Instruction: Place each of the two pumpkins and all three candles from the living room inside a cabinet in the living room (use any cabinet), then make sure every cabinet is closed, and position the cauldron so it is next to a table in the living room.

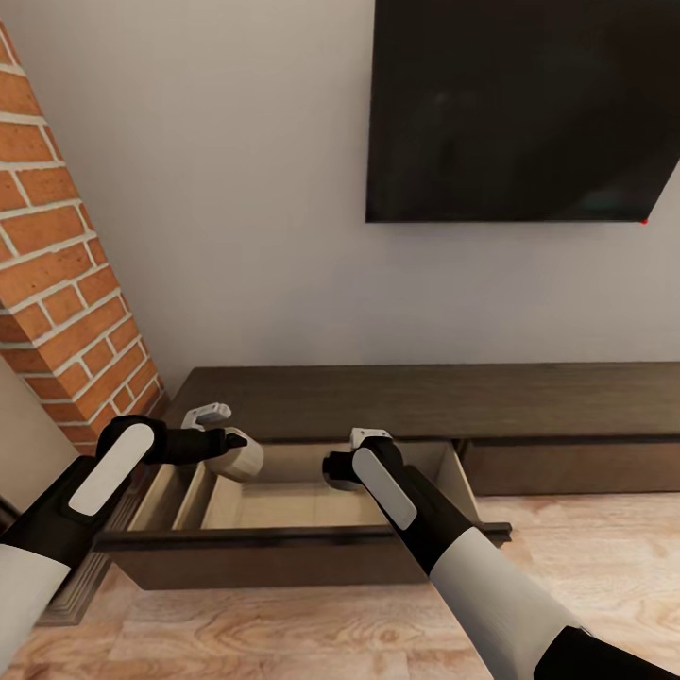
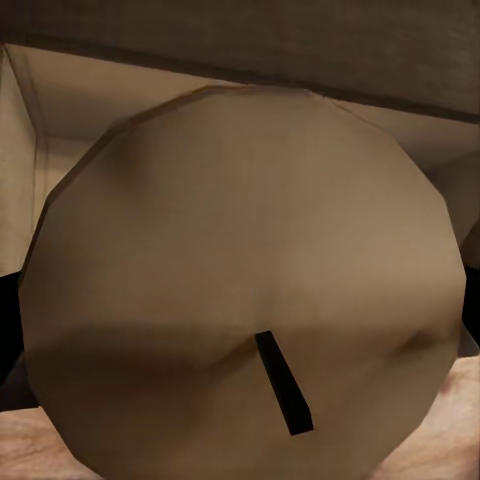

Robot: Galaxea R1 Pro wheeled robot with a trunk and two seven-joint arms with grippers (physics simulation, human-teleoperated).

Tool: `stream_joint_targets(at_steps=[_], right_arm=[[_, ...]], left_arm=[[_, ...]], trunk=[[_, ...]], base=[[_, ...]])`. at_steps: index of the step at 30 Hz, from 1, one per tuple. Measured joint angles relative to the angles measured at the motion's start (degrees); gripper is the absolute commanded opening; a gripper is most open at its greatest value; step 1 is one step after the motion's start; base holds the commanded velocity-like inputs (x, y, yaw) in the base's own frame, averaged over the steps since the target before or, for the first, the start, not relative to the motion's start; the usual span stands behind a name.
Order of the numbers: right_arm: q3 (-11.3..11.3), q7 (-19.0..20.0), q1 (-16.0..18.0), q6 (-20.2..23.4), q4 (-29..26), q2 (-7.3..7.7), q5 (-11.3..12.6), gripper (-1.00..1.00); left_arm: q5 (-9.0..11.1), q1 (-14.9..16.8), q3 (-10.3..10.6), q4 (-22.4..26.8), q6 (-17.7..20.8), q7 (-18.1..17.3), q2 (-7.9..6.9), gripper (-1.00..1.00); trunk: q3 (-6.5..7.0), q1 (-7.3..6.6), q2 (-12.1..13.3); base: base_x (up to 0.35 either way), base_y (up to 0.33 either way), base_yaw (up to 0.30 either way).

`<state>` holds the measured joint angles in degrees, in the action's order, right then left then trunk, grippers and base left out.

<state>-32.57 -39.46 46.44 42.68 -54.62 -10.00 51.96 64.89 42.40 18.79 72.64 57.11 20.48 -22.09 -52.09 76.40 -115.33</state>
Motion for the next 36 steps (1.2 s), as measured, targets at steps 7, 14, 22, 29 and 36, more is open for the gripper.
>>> stream_joint_targets(at_steps=[7, 14, 22, 29, 36], right_arm=[[-0.16, 0.0, 0.0, -0.01, 0.0, 0.0, 0.03, -1.0], [-0.2, 0.0, 0.01, 0.01, 0.06, 0.0, -0.09, -1.0], [-0.21, 0.0, 0.03, 0.04, 0.09, 0.0, -0.03, -1.0], [-0.3, 0.07, 0.05, 0.12, 0.14, 0.0, 0.0, -1.0], [-0.2, -2.44, 0.27, 0.69, 0.97, 0.0, 0.25, -1.0]], left_arm=[[0.07, 0.0, 0.04, -0.15, -0.02, -0.01, 0.0, -1.0], [0.08, 0.0, 0.04, 0.01, -0.02, -0.04, 0.0, -1.0], [0.08, -0.01, -0.02, 0.29, -0.01, -0.02, 0.0, -1.0], [0.06, -0.01, -0.09, 0.11, -0.01, 0.01, 0.0, -1.0], [0.0, -0.01, 0.06, -0.1, -0.13, 0.2, 0.0, -1.0]], trunk=[[0.0, -0.02, 0.0], [0.0, 0.01, 0.0], [-0.9, 1.1, -1.99], [-2.15, 2.64, -4.8], [-3.41, 4.18, -7.6]], base=[[0.199, 0.018, 0.0], [0.1, 0.002, 0.0], [0.011, 0.0, 0.0], [0.001, 0.0, 0.0], [0.0, 0.0, 0.0]])
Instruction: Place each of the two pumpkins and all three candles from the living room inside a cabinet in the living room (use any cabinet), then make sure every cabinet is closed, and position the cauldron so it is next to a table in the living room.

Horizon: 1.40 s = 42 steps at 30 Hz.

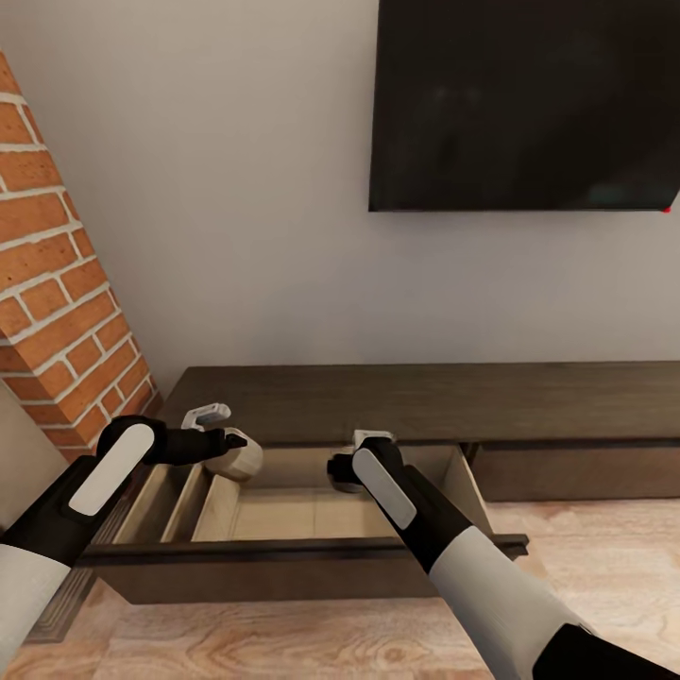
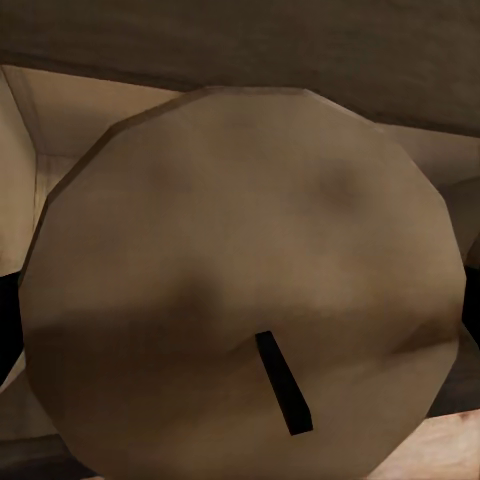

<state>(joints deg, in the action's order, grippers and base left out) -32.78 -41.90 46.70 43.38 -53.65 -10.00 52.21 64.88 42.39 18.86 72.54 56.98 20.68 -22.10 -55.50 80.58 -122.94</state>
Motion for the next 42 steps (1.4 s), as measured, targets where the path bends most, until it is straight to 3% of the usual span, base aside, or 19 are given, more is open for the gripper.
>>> stream_joint_targets(at_steps=[4, 5, 7, 11, 13, 19, 23, 29, 42], right_arm=[[0.23, -3.56, 3.33, 0.17, 0.19, 0.0, 1.31, -1.0], [0.33, -4.24, 4.61, 0.15, 0.26, 0.0, 3.0, -1.0], [0.59, -6.77, 6.92, 3.29, 0.36, 0.0, 5.26, -1.0], [1.26, -9.26, 10.02, 5.95, 1.04, 0.0, 8.4, -1.0], [1.54, -9.72, 11.29, 6.41, 1.88, 0.0, 9.91, -1.0], [1.76, -10.16, 12.44, 7.03, 4.95, 0.0, 11.42, -1.0], [1.71, -10.06, 12.53, 7.01, 6.68, 0.0, 11.71, -1.0], [1.75, -9.43, 11.96, 6.69, 7.44, 0.0, 11.83, -1.0], [1.49, -9.18, 10.22, 6.19, 7.54, 0.0, 11.83, -1.0]], left_arm=[[-0.14, 0.0, 0.07, -0.06, -0.04, 0.23, 0.0, -1.0], [-0.77, 0.0, 0.05, -0.09, -0.05, 0.53, 0.01, -1.0], [-4.57, 0.0, -0.04, -0.12, 0.07, 0.94, 0.02, -1.0], [-8.43, 0.0, -0.27, -0.11, 0.08, 0.94, 0.07, -1.0], [-8.67, 0.0, -0.35, -0.1, -0.03, 0.8, 0.09, -1.0], [-9.49, 0.0, -0.31, -0.1, 0.01, 0.83, 0.09, -1.0], [-9.58, 0.0, -0.23, -0.08, 0.0, 0.95, 0.14, -1.0], [-9.58, 0.01, -0.19, 0.33, -0.07, 1.14, 0.31, -1.0], [-9.7, 0.01, -0.1, 0.45, -0.14, 1.18, 1.21, -1.0]], trunk=[[-0.71, 0.88, -1.61], [-0.89, 1.09, -2.01], [-1.25, 1.53, -2.81], [-1.97, 2.41, -4.41], [-2.33, 2.85, -5.22], [-3.41, 4.18, -7.62], [-4.13, 5.05, -9.22], [-4.13, 5.06, -9.24], [-6.28, 7.69, -14.05]], base=[[0.0, 0.0, 0.0], [0.0, 0.0, 0.0], [0.0, 0.0, 0.0], [0.0, 0.0, 0.0], [0.0, 0.0, 0.0], [0.0, 0.0, 0.0], [0.0, 0.0, 0.0], [0.0, 0.0, 0.0], [0.0, 0.0, 0.0]])
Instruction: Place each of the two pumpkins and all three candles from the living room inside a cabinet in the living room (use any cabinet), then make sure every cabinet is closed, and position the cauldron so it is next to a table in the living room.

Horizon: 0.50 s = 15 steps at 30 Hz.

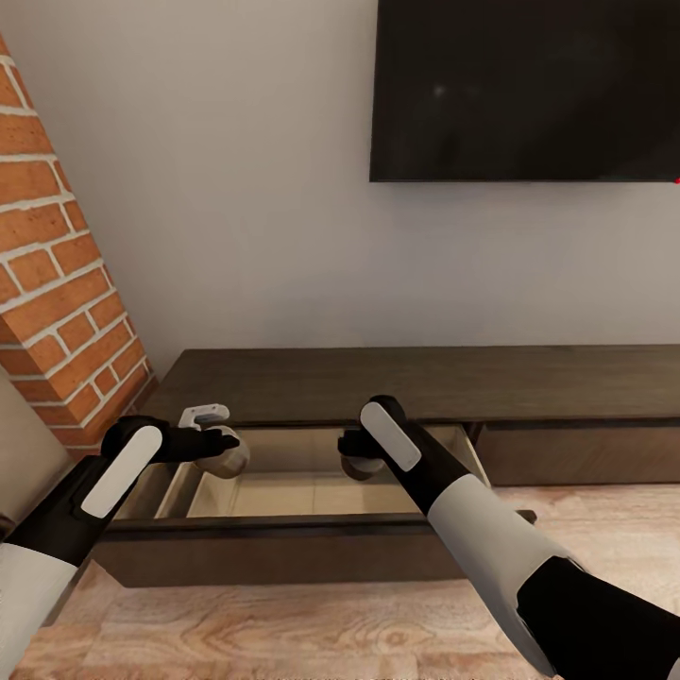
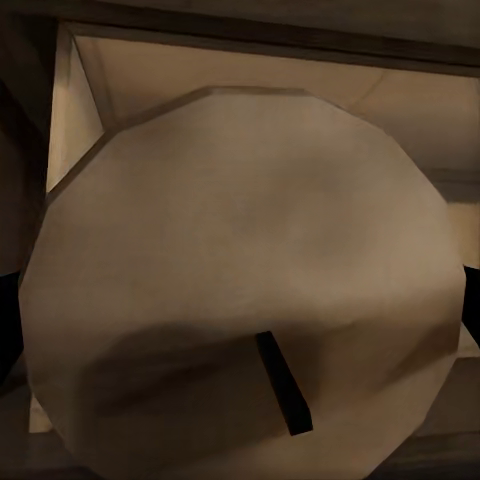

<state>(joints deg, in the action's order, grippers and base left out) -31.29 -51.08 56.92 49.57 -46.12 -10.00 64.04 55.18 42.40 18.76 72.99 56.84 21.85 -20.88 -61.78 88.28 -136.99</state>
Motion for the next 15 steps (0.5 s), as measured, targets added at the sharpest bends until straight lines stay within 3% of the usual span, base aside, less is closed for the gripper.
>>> stream_joint_targets(at_steps=[3, 15], right_arm=[[-0.05, 0.01, -0.03, -0.04, 0.01, 0.0, 0.03, -1.0], [-0.24, 0.08, -0.69, -1.55, -0.06, 0.0, -0.24, -1.0]], left_arm=[[-0.02, 0.0, 0.0, 0.02, -0.05, 0.0, 0.01, -1.0], [-1.42, -0.01, 0.09, -0.16, -2.42, 0.0, 1.45, -1.0]], trunk=[[0.0, 0.0, 0.0], [-2.15, 2.64, -4.8]], base=[[0.0, 0.0, 0.0], [0.0, 0.0, 0.0]])
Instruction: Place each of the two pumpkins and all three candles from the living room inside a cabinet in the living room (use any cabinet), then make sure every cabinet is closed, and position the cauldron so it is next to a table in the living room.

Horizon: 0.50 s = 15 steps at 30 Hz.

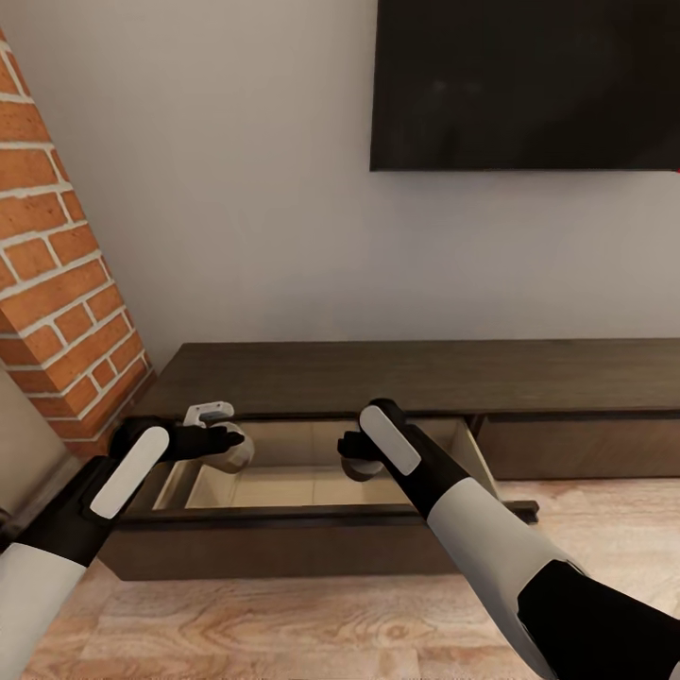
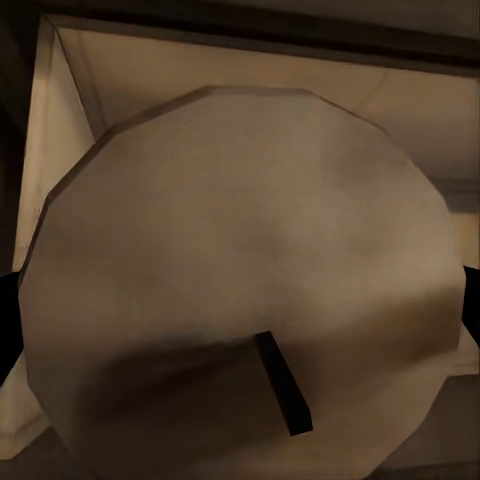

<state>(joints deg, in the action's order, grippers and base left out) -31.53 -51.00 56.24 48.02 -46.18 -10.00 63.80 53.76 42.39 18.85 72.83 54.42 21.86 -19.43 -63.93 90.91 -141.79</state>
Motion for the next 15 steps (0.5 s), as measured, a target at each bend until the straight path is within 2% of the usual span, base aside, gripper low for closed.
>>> stream_joint_targets(at_steps=[2, 11, 15], right_arm=[[-0.01, -0.03, -0.02, -0.04, 0.0, 0.0, -0.05, -1.0], [-0.02, -0.07, -0.04, -0.16, -0.02, 0.0, -0.18, -1.0], [-0.06, -0.08, -0.04, -0.2, -0.01, 0.0, -0.19, -1.0]], left_arm=[[-0.25, 0.0, 0.0, -0.02, -0.31, 0.0, 0.16, -1.0], [-0.43, 0.01, 0.0, 0.12, -0.69, -0.09, 0.32, -1.0], [-0.39, 0.0, 0.0, 0.26, -0.7, -0.19, 0.33, -1.0]], trunk=[[-0.36, 0.44, -0.8], [-0.36, 0.44, -0.82], [-0.36, 0.44, -0.82]], base=[[0.0, 0.0, 0.0], [0.0, 0.0, 0.005], [0.0, 0.0, 0.174]])
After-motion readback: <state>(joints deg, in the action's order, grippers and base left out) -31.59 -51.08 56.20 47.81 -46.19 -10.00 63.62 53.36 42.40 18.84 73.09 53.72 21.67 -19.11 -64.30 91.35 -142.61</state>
